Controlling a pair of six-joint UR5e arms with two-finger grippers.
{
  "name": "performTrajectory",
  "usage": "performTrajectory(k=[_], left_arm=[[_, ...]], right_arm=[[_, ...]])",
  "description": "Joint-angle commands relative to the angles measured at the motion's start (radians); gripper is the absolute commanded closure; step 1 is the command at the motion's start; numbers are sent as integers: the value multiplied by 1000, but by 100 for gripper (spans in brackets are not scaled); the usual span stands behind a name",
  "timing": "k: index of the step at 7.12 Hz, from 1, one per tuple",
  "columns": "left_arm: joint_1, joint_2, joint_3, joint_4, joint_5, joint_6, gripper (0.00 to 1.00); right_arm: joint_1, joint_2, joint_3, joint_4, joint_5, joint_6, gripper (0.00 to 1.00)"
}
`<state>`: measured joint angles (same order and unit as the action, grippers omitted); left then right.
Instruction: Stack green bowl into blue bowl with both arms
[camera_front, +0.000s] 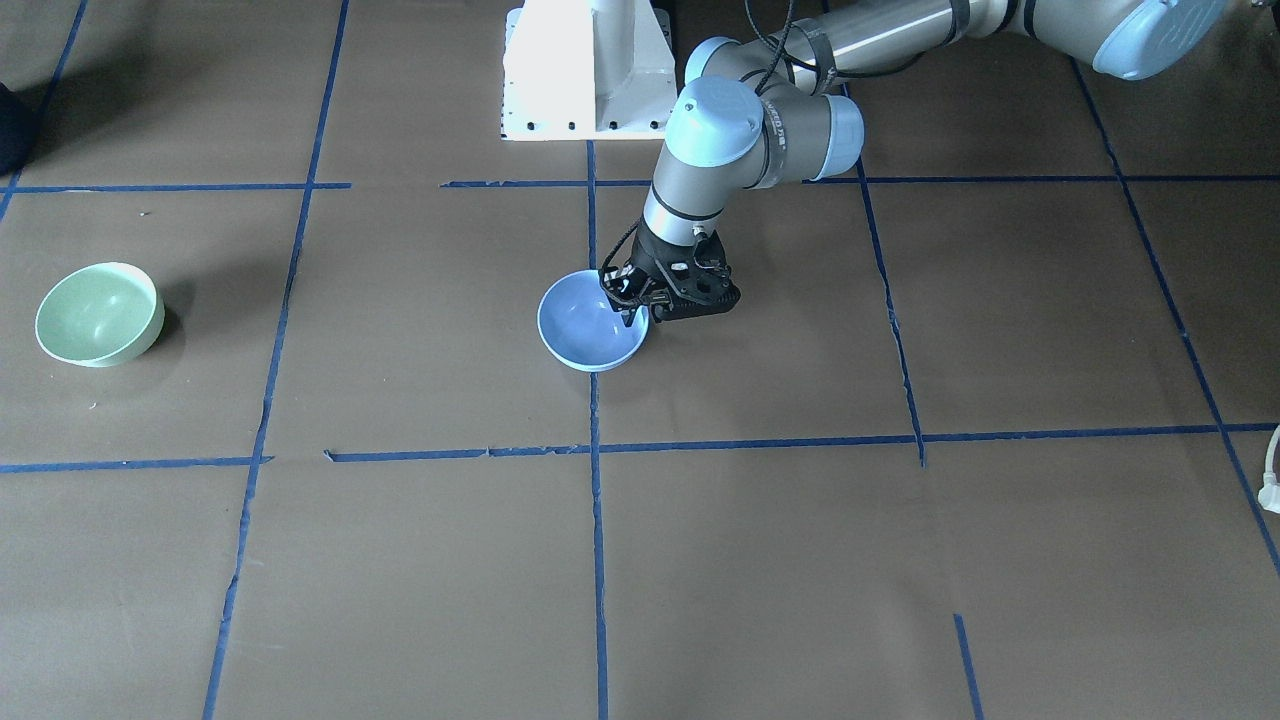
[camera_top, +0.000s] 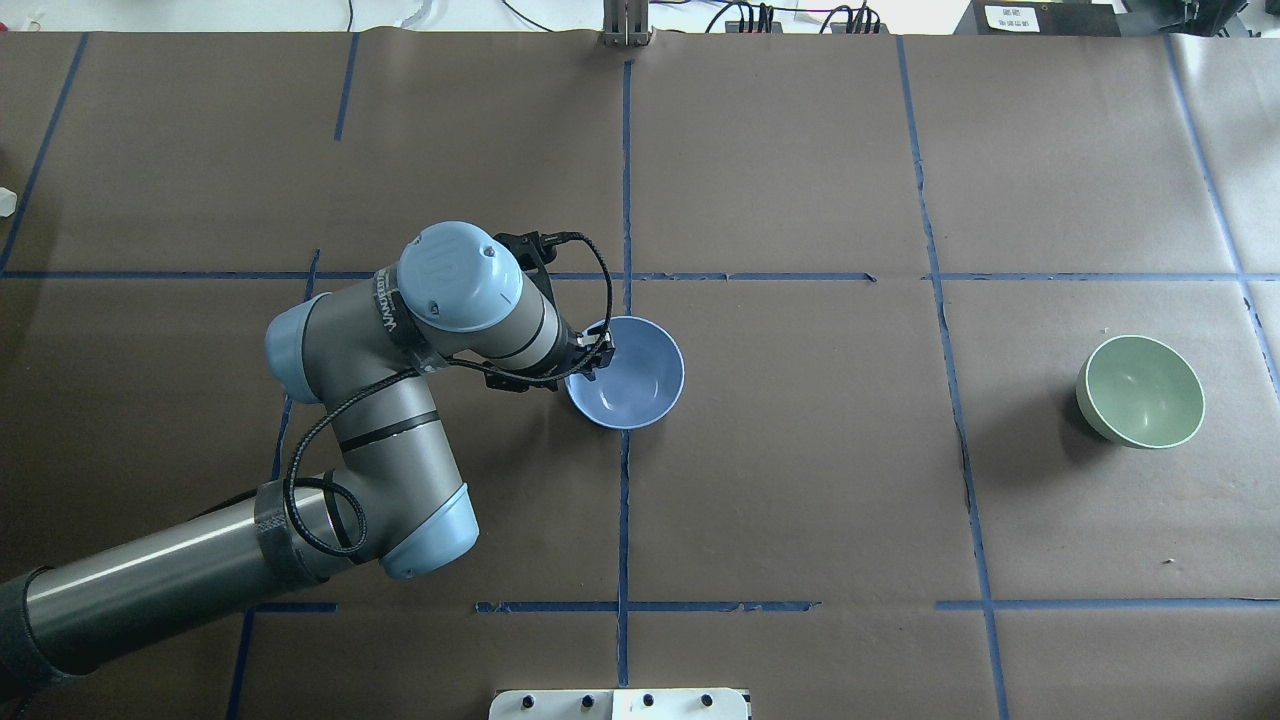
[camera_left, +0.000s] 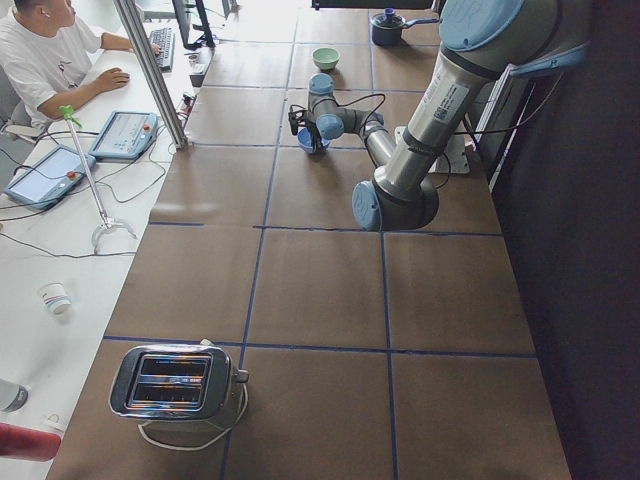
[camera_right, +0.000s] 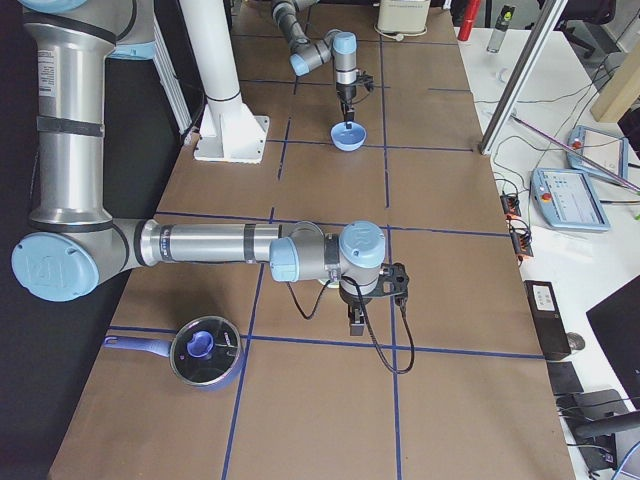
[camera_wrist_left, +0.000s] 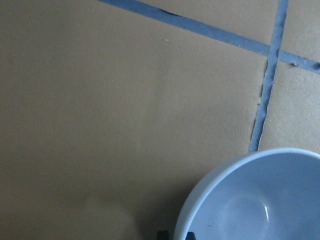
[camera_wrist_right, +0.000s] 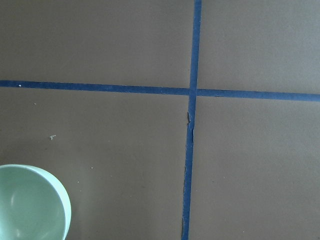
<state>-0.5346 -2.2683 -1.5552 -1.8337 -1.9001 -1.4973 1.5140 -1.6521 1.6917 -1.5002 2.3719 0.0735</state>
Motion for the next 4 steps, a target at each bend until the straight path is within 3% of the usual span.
performTrajectory(k=[1, 2, 4], left_arm=[[-88, 18, -154, 249, -109, 165, 1], [-115, 115, -293, 366, -112, 298, 1], [-280, 302, -368, 392, -182, 631, 0]], right_arm=[[-2, 3, -1, 0, 1, 0, 0], [0, 8, 0, 2, 0, 0, 0], [-15, 29, -3, -1, 1, 6, 0]])
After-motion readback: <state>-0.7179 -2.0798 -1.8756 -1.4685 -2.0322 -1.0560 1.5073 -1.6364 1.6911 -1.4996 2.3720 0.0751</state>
